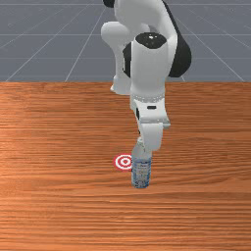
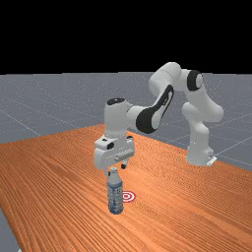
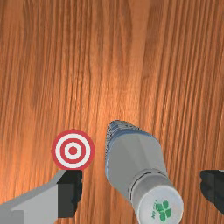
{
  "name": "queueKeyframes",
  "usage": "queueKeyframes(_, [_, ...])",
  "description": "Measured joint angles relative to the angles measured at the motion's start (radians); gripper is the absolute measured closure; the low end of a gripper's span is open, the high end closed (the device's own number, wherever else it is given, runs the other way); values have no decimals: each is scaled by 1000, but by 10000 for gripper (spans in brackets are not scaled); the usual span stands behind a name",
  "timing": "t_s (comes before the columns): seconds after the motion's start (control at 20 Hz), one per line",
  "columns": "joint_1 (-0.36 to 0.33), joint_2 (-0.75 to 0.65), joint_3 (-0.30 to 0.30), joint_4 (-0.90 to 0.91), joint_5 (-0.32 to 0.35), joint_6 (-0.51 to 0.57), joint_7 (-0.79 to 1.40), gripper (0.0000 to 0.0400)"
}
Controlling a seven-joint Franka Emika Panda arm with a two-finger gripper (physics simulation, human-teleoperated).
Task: Pick up the bottle and put it on the marker
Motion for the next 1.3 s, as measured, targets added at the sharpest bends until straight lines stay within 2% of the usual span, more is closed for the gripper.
queueKeyframes(0.05, [50, 25, -66, -5, 46, 59, 334, 151])
queueKeyframes(0.1, [-23, 29, 23, -16, 47, 72, -12, 179])
queueKeyframes(0.25, [-25, 22, 23, -14, 49, 67, -13, 184])
queueKeyframes(0.3, [-50, 13, 62, 18, -11, -13, -292, 183])
queueKeyframes(0.35, [-5, -10, 1, 14, 5, -1, 1, 190])
queueKeyframes(0.5, [-4, -16, -1, 10, 14, 0, 25, 200])
queueKeyframes(0.65, [0, -20, -36, 3, 34, 0, 161, 199])
queueKeyframes(0.75, [-22, -22, -43, -1, 39, 0, 145, 199])
queueKeyframes(0.95, [-68, -26, -16, -8, 38, -1, -18, 200])
queueKeyframes(1.05, [-64, -24, -21, 8, 29, -78, -11, 200])
queueKeyframes(1.3, [-63, -179, -24, -255, 32, 69, 11, 200])
